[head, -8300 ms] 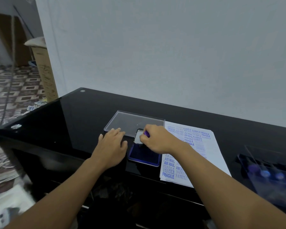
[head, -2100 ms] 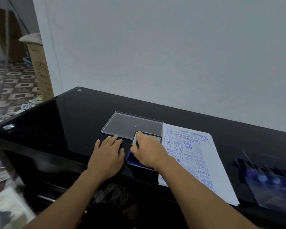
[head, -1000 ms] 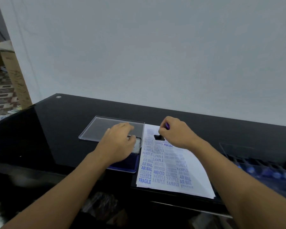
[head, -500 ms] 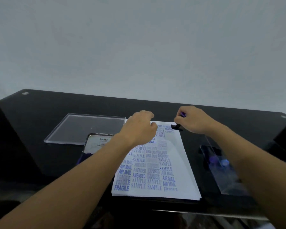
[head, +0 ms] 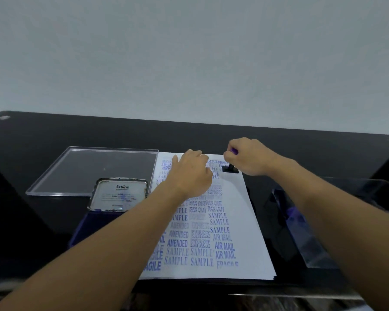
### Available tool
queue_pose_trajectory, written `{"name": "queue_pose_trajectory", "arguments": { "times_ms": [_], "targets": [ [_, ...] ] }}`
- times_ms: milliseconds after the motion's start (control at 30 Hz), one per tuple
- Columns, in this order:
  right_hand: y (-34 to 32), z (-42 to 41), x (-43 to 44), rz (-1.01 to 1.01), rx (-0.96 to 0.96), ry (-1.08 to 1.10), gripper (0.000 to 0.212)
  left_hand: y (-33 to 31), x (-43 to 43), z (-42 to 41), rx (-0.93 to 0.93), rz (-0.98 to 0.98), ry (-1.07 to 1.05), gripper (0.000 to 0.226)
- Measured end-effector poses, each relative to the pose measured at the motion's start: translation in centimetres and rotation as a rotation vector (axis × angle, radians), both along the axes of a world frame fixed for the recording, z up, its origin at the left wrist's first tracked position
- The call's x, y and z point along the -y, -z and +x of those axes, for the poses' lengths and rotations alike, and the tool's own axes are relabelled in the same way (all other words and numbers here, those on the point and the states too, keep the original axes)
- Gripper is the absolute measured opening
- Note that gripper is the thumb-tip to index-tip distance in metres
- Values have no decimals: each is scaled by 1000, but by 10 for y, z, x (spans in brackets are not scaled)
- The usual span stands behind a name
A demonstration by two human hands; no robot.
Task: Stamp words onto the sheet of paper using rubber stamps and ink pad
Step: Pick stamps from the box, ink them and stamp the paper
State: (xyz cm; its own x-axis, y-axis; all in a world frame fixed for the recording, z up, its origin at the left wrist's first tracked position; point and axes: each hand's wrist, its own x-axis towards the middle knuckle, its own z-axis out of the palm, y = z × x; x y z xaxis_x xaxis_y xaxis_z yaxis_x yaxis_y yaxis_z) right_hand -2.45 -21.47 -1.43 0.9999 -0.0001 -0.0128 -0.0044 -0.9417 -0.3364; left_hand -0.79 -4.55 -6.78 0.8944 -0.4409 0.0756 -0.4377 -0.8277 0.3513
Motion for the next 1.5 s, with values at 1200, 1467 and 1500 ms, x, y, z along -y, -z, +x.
{"name": "queue_pose_trajectory", "arguments": {
  "times_ms": [1200, 1467, 1500],
  "targets": [
    [30, 6, -5, 16, 1, 7, 18, 25, 3, -1, 69, -29, -20, 47],
    [34, 6, -7, 59, 30, 29, 16, 26, 3, 0, 72, -22, -22, 48],
    [35, 5, -8, 61, 36, 30, 16, 26, 3, 0, 75, -23, -21, 48]
  ]
}}
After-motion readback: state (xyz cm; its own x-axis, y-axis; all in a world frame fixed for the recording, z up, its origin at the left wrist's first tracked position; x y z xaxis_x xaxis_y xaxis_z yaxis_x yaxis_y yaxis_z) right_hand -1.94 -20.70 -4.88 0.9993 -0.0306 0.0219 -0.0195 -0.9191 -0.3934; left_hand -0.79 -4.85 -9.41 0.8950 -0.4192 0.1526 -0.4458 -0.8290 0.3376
